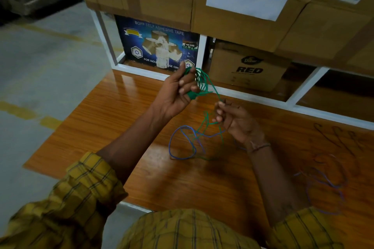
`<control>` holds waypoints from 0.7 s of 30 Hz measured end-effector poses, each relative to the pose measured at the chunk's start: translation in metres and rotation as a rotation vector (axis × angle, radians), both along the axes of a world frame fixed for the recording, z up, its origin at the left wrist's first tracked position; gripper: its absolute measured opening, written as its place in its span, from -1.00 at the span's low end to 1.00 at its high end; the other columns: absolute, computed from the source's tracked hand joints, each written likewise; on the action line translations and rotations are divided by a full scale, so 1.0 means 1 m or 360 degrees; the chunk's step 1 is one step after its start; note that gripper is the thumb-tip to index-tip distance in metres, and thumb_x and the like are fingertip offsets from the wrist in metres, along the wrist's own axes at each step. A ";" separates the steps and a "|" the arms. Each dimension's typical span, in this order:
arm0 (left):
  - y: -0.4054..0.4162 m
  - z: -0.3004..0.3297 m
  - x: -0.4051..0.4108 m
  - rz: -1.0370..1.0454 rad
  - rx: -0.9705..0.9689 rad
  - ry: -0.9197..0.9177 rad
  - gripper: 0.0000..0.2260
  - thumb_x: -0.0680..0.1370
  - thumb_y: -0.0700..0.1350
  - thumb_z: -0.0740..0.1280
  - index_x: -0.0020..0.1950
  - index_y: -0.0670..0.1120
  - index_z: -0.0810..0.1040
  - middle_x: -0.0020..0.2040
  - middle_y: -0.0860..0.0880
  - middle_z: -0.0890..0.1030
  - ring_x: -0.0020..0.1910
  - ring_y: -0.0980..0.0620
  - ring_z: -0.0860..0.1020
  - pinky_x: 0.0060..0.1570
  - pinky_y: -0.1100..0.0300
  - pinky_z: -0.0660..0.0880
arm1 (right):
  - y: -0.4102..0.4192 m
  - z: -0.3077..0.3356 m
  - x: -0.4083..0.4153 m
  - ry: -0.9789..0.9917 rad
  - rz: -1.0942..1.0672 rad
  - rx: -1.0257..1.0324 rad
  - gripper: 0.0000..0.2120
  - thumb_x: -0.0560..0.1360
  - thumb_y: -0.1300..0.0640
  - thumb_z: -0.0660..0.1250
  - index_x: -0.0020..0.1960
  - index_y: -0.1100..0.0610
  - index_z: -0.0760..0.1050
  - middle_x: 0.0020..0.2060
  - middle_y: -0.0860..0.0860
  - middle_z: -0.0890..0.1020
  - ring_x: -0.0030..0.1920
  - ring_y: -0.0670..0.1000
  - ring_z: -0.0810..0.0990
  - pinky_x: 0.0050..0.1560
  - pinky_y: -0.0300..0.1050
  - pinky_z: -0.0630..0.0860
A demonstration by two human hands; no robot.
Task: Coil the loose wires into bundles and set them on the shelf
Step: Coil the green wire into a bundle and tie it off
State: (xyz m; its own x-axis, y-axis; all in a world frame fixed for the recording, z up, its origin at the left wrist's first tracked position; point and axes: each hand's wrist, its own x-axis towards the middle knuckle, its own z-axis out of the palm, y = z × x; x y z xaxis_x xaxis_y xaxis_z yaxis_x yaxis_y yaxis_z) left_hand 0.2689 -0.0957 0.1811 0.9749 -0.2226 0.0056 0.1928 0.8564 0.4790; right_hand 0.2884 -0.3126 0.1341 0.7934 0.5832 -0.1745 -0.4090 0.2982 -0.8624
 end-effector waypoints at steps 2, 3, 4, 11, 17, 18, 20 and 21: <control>-0.003 0.001 -0.001 -0.0037 -0.0142 -0.0081 -0.59 0.77 0.00 0.08 0.22 -0.32 0.51 -0.34 0.02 0.50 -0.48 0.11 0.44 -0.08 0.16 0.65 | 0.010 -0.008 -0.003 0.0088 -0.0084 -0.0090 -0.87 0.61 0.19 0.28 -0.07 0.19 0.57 -0.37 -0.02 0.54 -0.50 -0.14 0.44 -0.36 -0.23 0.50; -0.006 0.002 0.000 -0.0014 -0.0123 -0.0112 -0.57 0.78 -0.01 0.06 0.30 -0.37 0.47 -0.25 -0.01 0.59 -0.41 0.09 0.52 0.04 0.12 0.67 | 0.016 -0.009 -0.006 0.0126 -0.0096 -0.0135 -0.83 0.63 0.15 0.27 -0.08 0.18 0.56 -0.37 -0.02 0.53 -0.54 -0.16 0.38 -0.45 -0.29 0.41; -0.009 0.003 0.001 0.0010 -0.0077 -0.0143 -0.56 0.78 -0.02 0.05 0.36 -0.39 0.43 -0.14 -0.06 0.67 -0.32 0.07 0.61 0.15 0.09 0.66 | 0.021 -0.010 -0.008 0.0164 -0.0088 -0.0184 -0.78 0.66 0.10 0.24 -0.08 0.18 0.54 -0.38 -0.01 0.52 -0.56 -0.18 0.34 -0.54 -0.34 0.30; -0.016 0.000 0.011 0.0445 0.1226 -0.0377 -0.58 0.80 -0.07 0.09 0.64 -0.20 0.29 0.62 -0.11 0.39 0.54 -0.02 0.46 0.54 0.13 0.36 | 0.048 0.008 -0.033 0.0093 0.0233 -0.0858 -0.61 0.69 -0.10 0.19 0.05 0.24 0.50 -0.39 0.08 0.57 -0.62 -0.10 0.37 -0.68 -0.31 0.14; 0.004 -0.017 0.007 0.0494 0.2935 -0.0699 -0.49 0.77 0.11 0.09 0.53 -0.26 0.20 0.26 -0.28 0.63 0.19 -0.19 0.65 0.19 -0.13 0.59 | 0.032 0.040 -0.030 -0.0267 0.0293 -0.0729 -0.89 0.67 0.20 0.27 -0.04 0.16 0.46 -0.37 0.10 0.67 -0.51 -0.07 0.54 -0.48 -0.25 0.38; 0.006 -0.020 0.007 0.0468 0.3092 -0.0746 -0.50 0.76 0.13 0.09 0.47 -0.27 0.22 0.11 -0.29 0.67 0.03 -0.25 0.66 0.04 -0.16 0.60 | 0.026 0.045 -0.026 -0.0278 0.0252 -0.0653 -0.91 0.65 0.22 0.29 -0.03 0.16 0.49 -0.35 0.08 0.67 -0.47 -0.08 0.55 -0.43 -0.26 0.40; 0.013 -0.026 0.003 0.0411 0.3222 -0.0813 -0.55 0.75 0.16 0.08 0.34 -0.23 0.27 -0.01 -0.28 0.67 -0.09 -0.27 0.64 -0.09 -0.13 0.56 | 0.013 0.048 -0.016 -0.0267 0.0122 -0.0504 -0.91 0.61 0.23 0.31 -0.02 0.17 0.59 -0.34 0.03 0.64 -0.41 -0.10 0.51 -0.35 -0.27 0.39; 0.017 -0.026 0.000 0.0386 0.3232 -0.0818 -0.58 0.75 0.18 0.08 0.27 -0.19 0.30 -0.05 -0.25 0.66 -0.11 -0.25 0.62 -0.12 -0.08 0.52 | 0.008 0.047 -0.011 -0.0269 0.0058 -0.0445 -0.91 0.59 0.23 0.33 -0.02 0.19 0.61 -0.36 0.01 0.61 -0.39 -0.09 0.49 -0.32 -0.27 0.37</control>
